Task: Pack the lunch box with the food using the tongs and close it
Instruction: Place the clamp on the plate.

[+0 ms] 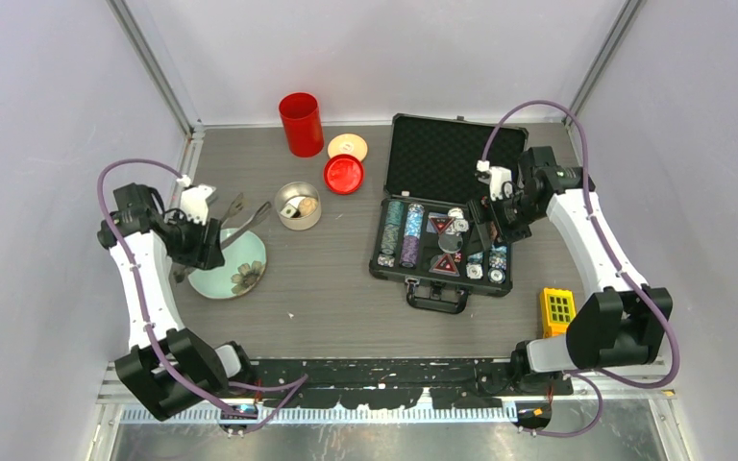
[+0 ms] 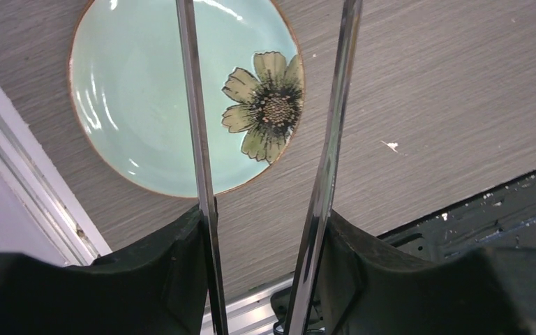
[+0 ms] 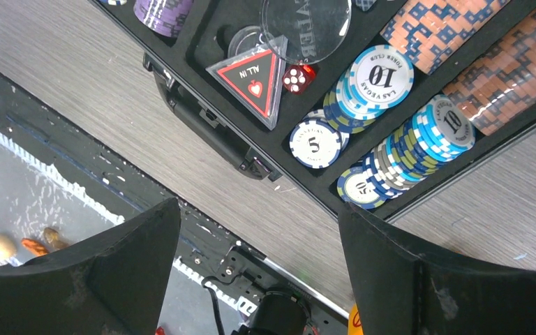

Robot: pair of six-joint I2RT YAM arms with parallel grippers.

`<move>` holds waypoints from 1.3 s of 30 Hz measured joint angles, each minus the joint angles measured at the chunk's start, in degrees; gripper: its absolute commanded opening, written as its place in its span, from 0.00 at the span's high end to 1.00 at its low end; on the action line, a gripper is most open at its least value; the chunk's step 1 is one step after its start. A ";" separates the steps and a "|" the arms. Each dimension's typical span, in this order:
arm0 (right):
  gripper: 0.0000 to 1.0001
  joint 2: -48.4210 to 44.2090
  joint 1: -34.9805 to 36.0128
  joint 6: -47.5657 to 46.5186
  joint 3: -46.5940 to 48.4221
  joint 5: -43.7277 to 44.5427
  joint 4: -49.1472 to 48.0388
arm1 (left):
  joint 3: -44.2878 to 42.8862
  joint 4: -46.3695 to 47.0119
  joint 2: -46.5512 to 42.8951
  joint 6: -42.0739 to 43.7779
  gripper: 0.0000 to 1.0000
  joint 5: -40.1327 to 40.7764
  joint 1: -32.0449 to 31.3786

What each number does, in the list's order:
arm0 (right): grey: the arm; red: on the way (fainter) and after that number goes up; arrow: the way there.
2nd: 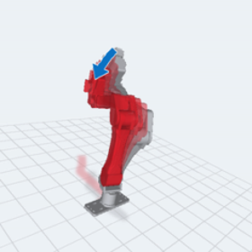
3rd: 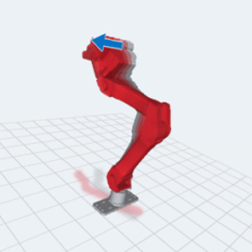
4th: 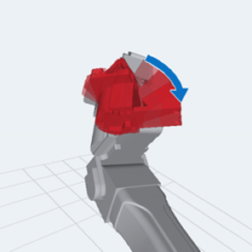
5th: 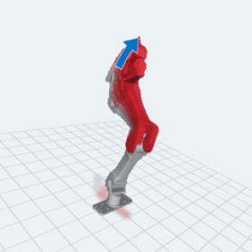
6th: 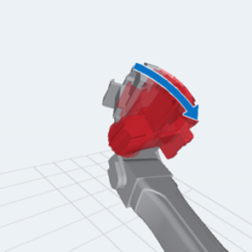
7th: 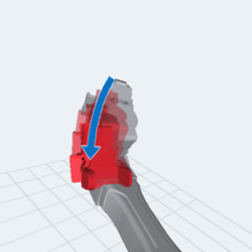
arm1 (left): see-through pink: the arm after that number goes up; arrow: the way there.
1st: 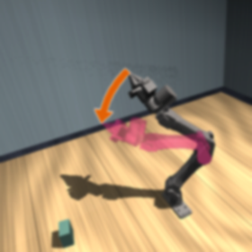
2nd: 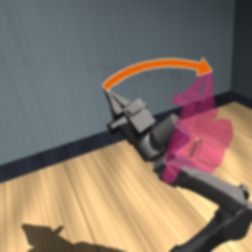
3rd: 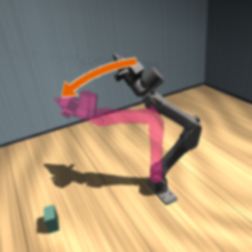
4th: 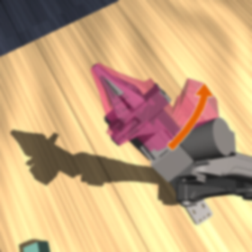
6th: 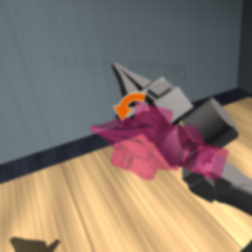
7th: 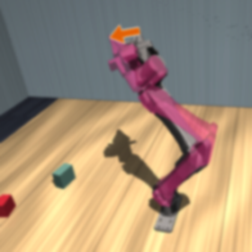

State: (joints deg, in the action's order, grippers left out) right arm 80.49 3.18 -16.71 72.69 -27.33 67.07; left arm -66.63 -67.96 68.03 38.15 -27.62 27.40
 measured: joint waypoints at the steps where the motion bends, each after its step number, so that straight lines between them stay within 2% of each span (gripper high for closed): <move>1: 0.12 -0.37 0.00 0.13 -0.09 -0.02 -0.42 | -0.24 -0.50 -0.02 0.98 0.45 -0.66 0.07; 6: 0.12 -3.87 0.00 0.35 -1.75 -0.07 -2.54 | -0.66 -5.68 -0.50 8.90 0.44 -4.24 2.97; 14: 0.12 -9.27 0.00 -1.20 -7.30 -2.89 -4.26 | -4.20 -15.98 0.68 22.82 0.46 -7.26 13.92; 20: 0.12 -11.93 0.00 -2.67 -10.73 -4.15 -5.18 | -3.74 -16.96 5.38 29.75 0.46 -7.67 19.54; 28: 0.12 -11.93 0.02 -3.08 -11.56 -5.53 -6.45 | 4.17 -8.17 8.87 29.53 0.45 -6.36 20.15; 39: 0.12 -11.85 0.00 -2.64 -11.56 -6.08 -6.88 | 13.86 10.47 11.47 25.83 0.43 -3.21 20.15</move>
State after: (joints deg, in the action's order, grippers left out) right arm 68.64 3.18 -19.35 61.12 -33.41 60.18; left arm -52.77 -57.49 79.50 63.99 -30.83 47.55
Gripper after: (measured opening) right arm 0.876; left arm 0.562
